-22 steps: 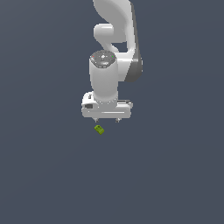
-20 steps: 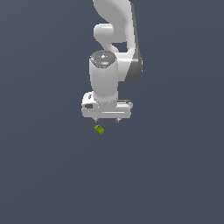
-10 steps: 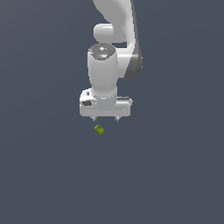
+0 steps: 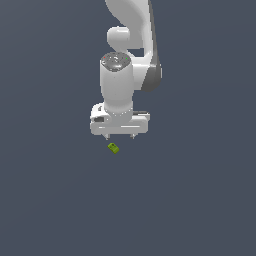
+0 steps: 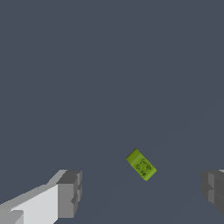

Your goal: Pick up the object and move it to a goal position.

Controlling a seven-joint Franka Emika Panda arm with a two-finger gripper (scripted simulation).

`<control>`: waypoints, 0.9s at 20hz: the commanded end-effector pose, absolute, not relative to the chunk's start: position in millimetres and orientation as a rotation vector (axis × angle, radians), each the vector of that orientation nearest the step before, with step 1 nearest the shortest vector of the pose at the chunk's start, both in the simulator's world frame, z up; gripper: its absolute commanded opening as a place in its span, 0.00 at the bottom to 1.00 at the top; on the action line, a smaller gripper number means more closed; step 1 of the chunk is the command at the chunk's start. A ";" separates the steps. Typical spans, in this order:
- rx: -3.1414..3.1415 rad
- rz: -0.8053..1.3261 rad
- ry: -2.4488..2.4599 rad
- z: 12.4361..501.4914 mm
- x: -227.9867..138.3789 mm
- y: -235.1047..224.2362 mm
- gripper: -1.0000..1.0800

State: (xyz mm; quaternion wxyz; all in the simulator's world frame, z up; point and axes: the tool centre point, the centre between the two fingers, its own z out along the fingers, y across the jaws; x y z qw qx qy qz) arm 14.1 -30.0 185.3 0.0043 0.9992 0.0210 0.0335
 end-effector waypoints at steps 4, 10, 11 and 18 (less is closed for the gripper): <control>3.123 0.093 0.173 173.2 10.4 -35.7 0.96; 3.102 0.074 0.360 152.9 3.6 -44.9 0.96; 3.097 0.070 0.397 148.9 2.1 -46.7 0.96; 3.051 0.043 0.665 120.5 -9.5 -58.5 0.96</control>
